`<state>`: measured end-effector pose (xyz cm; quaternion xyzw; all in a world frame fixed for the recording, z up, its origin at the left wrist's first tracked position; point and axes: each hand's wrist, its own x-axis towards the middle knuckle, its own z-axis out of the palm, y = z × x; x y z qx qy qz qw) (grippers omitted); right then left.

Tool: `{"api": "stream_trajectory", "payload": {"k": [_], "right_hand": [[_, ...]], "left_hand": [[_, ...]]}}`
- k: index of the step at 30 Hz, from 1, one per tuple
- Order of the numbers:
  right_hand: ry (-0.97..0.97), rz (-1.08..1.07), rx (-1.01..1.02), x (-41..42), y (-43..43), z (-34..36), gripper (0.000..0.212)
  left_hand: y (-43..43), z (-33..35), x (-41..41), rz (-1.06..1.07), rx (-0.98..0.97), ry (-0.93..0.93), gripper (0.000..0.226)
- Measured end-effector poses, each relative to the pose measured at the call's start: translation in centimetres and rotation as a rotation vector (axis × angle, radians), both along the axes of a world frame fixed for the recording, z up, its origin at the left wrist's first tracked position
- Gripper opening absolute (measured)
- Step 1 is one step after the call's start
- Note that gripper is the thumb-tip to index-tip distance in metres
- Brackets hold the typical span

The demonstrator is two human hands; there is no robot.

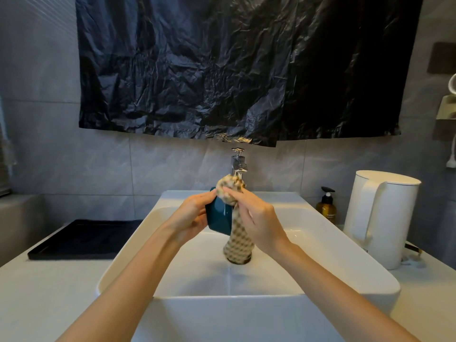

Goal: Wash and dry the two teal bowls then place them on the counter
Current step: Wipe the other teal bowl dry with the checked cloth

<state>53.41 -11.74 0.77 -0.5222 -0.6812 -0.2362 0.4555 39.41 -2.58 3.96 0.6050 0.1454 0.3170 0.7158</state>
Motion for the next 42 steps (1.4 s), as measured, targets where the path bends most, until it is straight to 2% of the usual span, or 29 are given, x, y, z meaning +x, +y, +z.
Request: {"api": "stream_trajectory", "payload": {"k": [3,6,14,17,19,23,31,34,38,42], "right_hand": [[0.204,-0.064,-0.02,0.4,0.5,0.6,0.036],[0.314,-0.132,-0.105,1.0,0.4,0.6,0.035],[0.384,-0.186,-0.109,1.4,0.1,0.2,0.033],[0.285,-0.14,0.004,0.6,-0.1,0.5,0.032],[0.28,-0.115,0.004,0.5,-0.1,0.6,0.032],[0.42,-0.118,-0.141,1.1,0.2,0.4,0.034],[0.612,-0.053,-0.207,0.7,0.1,0.5,0.032],[0.691,0.034,-0.292,0.7,0.3,0.3,0.032],[0.886,0.215,-0.415,0.0,0.4,0.3,0.029],[0.909,0.273,-0.449,-0.3,0.5,0.0,0.024]], "left_hand": [[-0.4,0.0,-0.2,-0.016,0.027,0.028,0.02],[-0.6,0.0,-0.3,-0.016,0.008,0.01,0.02],[-0.9,0.4,-0.9,0.001,-0.102,-0.105,0.02],[-1.3,0.2,-0.8,-0.031,-0.072,-0.017,0.019],[-1.8,0.2,-0.7,-0.03,-0.076,-0.002,0.017],[-1.8,0.5,-1.1,0.018,-0.136,-0.101,0.017],[-0.9,0.6,-1.1,0.073,-0.173,-0.239,0.023],[-0.5,0.5,-0.9,0.087,-0.146,-0.267,0.027],[0.4,0.3,-0.6,0.112,-0.105,-0.305,0.034],[0.6,-0.2,0.0,0.206,0.032,-0.28,0.03]]}}
